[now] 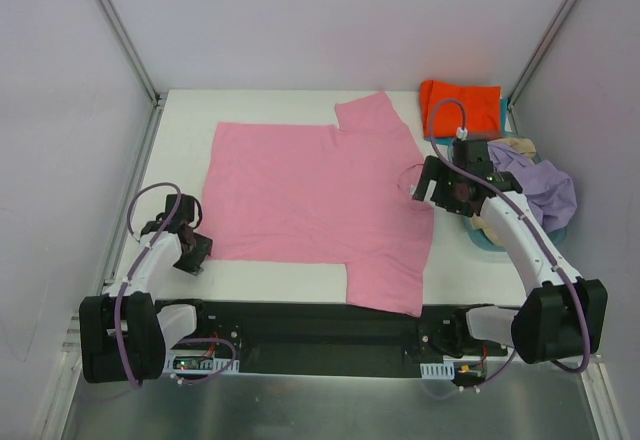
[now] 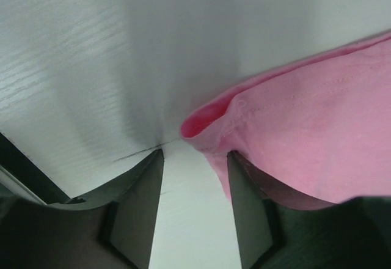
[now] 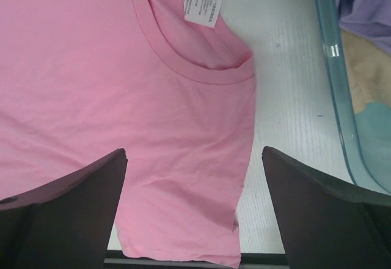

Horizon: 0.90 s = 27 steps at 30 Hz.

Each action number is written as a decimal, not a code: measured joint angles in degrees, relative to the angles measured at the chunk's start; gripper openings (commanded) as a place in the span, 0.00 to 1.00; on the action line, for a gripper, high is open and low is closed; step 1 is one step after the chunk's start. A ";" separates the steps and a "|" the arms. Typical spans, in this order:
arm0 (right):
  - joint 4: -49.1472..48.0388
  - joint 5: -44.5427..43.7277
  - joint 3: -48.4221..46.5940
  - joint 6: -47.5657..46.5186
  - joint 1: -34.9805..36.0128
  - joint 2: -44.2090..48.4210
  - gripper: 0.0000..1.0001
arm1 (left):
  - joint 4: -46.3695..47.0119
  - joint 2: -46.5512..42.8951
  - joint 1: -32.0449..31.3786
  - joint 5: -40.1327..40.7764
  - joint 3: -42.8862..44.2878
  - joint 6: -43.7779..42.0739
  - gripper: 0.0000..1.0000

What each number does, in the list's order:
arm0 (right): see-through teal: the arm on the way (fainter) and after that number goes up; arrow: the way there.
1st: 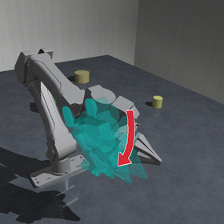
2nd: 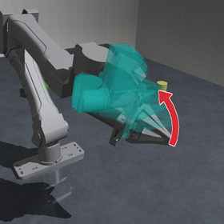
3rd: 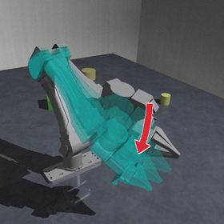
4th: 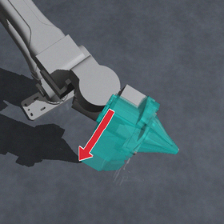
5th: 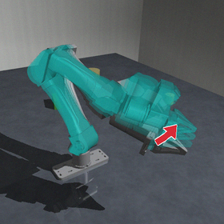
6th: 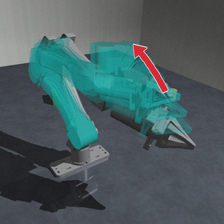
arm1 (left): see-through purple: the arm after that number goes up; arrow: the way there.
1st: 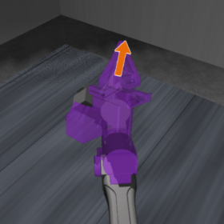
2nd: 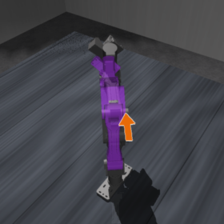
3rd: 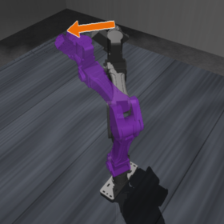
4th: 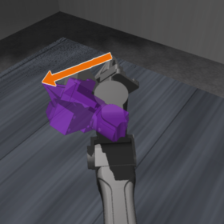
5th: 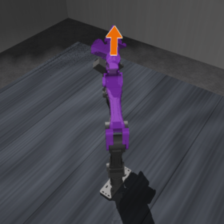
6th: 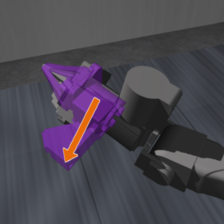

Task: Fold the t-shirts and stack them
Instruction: Fold the tshirt

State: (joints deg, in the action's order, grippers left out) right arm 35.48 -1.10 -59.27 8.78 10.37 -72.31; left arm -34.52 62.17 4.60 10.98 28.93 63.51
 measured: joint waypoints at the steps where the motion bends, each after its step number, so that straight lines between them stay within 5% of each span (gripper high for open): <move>1: 0.02 0.74 0.74 -0.02 0.00 0.44 0.98 | 0.28 0.72 0.00 0.00 0.31 -0.07 0.23; 4: 0.83 2.75 2.82 -0.04 0.61 1.70 0.99 | 1.03 3.32 0.02 0.00 1.49 -0.28 0.00; 8: 4.55 2.99 4.61 -0.39 5.90 2.32 0.96 | 2.89 5.29 0.37 -0.52 2.45 -0.83 0.00; 19: 13.18 3.69 14.58 4.61 34.80 4.33 0.84 | 6.21 1.64 0.37 -1.29 -0.02 -1.77 0.00; 27: 12.33 3.02 21.73 14.80 43.52 4.48 0.74 | 7.63 1.07 0.37 -2.05 -0.59 -3.04 0.00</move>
State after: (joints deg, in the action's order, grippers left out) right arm 47.81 1.91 -37.54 23.57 53.89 -67.83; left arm -26.89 63.24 4.97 8.93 28.34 60.47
